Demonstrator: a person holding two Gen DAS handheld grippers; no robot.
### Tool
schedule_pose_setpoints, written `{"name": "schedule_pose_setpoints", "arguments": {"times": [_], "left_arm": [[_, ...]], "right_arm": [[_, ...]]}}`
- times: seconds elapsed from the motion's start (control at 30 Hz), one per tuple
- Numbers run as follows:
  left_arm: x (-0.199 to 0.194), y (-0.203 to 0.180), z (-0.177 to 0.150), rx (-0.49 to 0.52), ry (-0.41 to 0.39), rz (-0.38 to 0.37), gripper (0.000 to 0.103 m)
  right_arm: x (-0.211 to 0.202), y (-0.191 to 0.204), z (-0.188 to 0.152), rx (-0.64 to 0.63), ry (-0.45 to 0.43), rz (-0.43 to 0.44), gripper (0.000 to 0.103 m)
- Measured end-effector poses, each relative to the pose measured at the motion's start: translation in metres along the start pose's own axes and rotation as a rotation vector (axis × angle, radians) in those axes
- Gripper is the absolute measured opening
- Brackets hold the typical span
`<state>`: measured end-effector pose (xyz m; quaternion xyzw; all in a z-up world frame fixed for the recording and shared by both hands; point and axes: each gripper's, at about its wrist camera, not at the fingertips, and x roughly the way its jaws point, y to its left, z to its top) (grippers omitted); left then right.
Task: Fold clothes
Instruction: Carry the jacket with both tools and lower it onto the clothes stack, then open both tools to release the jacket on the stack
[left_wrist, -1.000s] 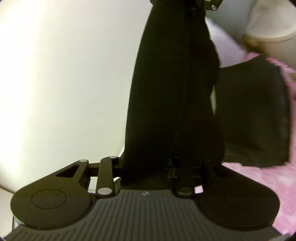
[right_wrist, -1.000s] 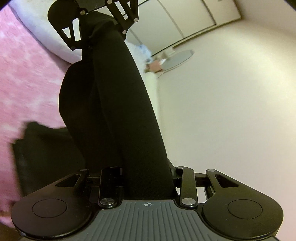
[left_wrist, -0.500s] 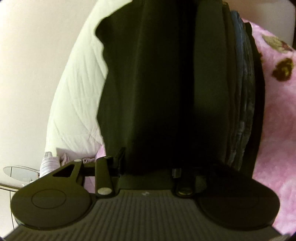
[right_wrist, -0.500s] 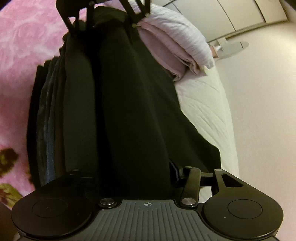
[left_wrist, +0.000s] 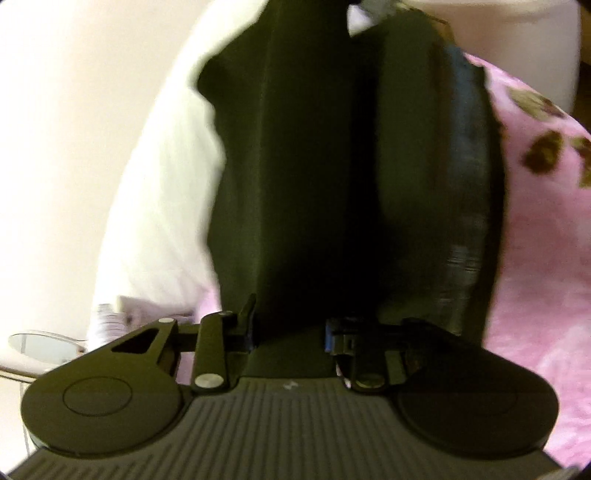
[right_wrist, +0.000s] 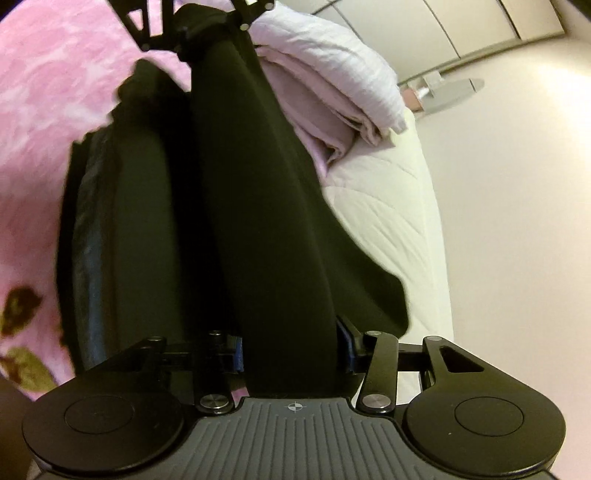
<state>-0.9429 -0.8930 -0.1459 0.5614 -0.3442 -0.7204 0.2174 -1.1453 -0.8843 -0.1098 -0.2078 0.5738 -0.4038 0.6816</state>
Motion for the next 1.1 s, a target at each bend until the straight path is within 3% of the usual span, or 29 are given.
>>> {"name": "schedule_pose_setpoints", "arguments": {"times": [0.07,0.13,0.23,0.37,0.6,0.7,0.83,0.9,1.0,1.1], "left_arm": [[0.007,-0.016,-0.001,0.038,0.011,0.03,0.032],[0.003,-0.01,-0.004,-0.001,0.013,0.03,0.033],[-0.001,0.0,-0.006,-0.105,0.03,-0.004,0.039],[-0.006,0.015,-0.007,-0.246,0.053,-0.052,0.038],[-0.019,0.034,-0.012,-0.492,0.106,-0.113,0.04],[-0.039,0.044,-0.025,-0.669,0.148,-0.118,0.043],[-0.073,0.051,-0.052,-1.01,0.146,-0.116,0.053],[-0.092,0.054,-0.066,-1.172,0.139,-0.107,0.066],[-0.112,0.047,-0.066,-1.199,0.116,-0.129,0.077],[-0.132,0.04,-0.065,-1.216,0.093,-0.152,0.08]], "right_arm": [[0.006,0.021,-0.008,-0.049,0.031,0.03,0.049],[0.006,0.032,-0.012,-0.117,0.04,0.0,0.051],[-0.009,0.018,-0.012,-0.041,0.044,-0.002,0.054],[-0.032,0.016,-0.023,0.031,0.058,0.011,0.057],[-0.025,0.015,-0.011,0.17,0.092,0.024,0.058],[-0.025,0.018,-0.001,0.224,0.101,0.018,0.059],[-0.05,0.02,-0.001,0.417,0.145,0.061,0.059],[-0.068,0.02,-0.005,0.589,0.162,0.092,0.059],[-0.091,0.02,-0.003,0.812,0.175,0.137,0.062],[-0.112,0.019,0.0,1.043,0.18,0.16,0.074]]}}
